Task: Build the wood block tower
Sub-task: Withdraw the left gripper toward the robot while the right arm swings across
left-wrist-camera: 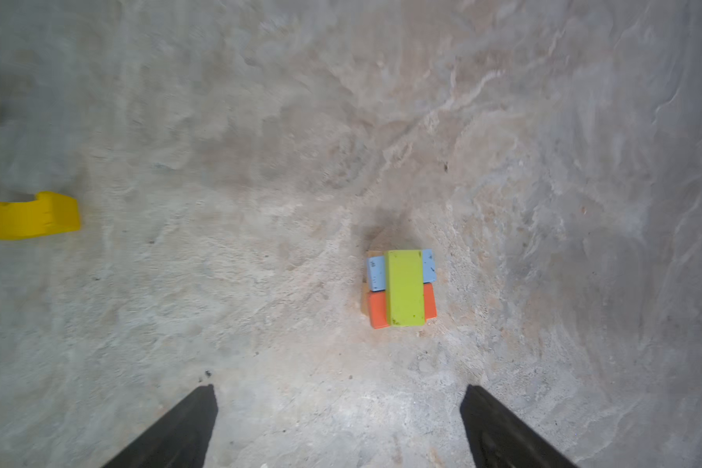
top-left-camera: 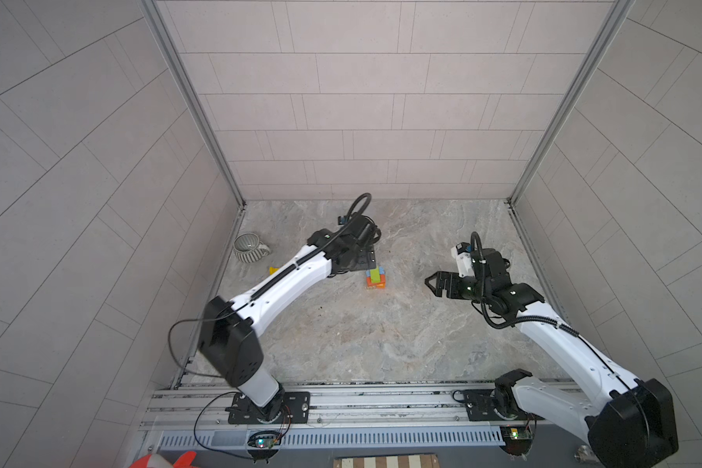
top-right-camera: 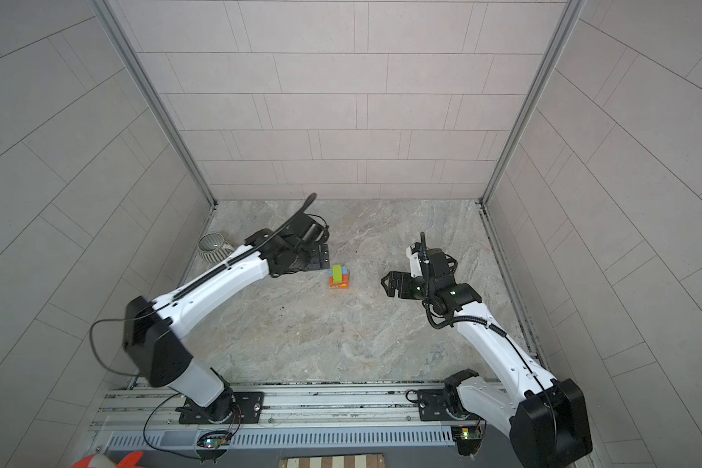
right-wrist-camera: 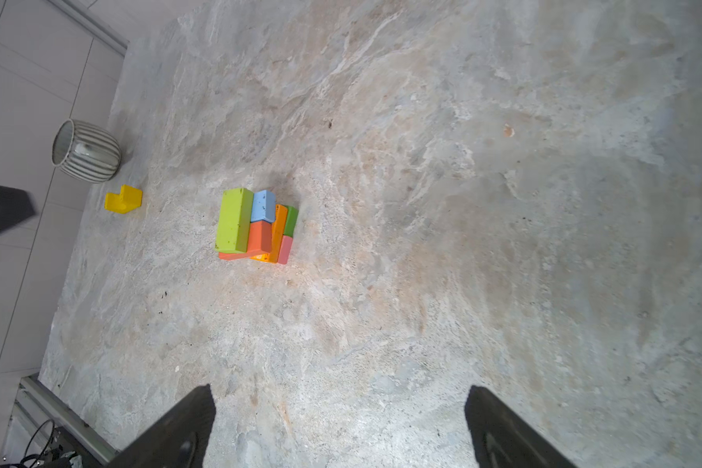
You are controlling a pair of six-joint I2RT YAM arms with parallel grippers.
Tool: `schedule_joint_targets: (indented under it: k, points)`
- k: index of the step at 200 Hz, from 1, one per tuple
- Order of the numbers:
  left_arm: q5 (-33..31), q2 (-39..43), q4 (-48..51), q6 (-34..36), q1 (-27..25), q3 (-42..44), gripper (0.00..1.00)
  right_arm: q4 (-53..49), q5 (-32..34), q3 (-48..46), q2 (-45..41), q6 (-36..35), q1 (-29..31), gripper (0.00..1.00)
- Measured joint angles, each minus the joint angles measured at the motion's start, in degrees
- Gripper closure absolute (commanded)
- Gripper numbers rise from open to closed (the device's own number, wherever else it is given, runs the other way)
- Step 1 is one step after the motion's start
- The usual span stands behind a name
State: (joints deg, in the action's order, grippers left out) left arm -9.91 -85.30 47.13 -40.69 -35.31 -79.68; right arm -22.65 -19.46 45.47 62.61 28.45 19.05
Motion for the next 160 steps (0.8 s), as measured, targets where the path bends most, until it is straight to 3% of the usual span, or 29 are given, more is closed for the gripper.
schedule_joint_targets:
  k: [36, 68, 105, 160]
  points:
    - [3.91, 19.37, -3.50, -0.15, 13.35, 16.00, 0.00, 0.63, 5.40, 11.56, 13.44, 0.37, 10.47, 0.19]
    - [8.50, 28.44, -0.48, 2.25, 24.65, 20.41, 0.00, 2.12, 8.74, 24.35, 28.68, 2.05, 18.16, 0.23]
    - [13.07, 33.51, 1.01, 5.84, 31.63, 23.39, 0.00, 2.71, 9.40, 44.74, 49.05, 3.65, 24.52, 0.13]
    - [17.86, 36.44, 1.27, 7.80, 36.48, 29.83, 0.00, 5.79, 6.49, 70.23, 72.65, 6.12, 29.00, 0.13]
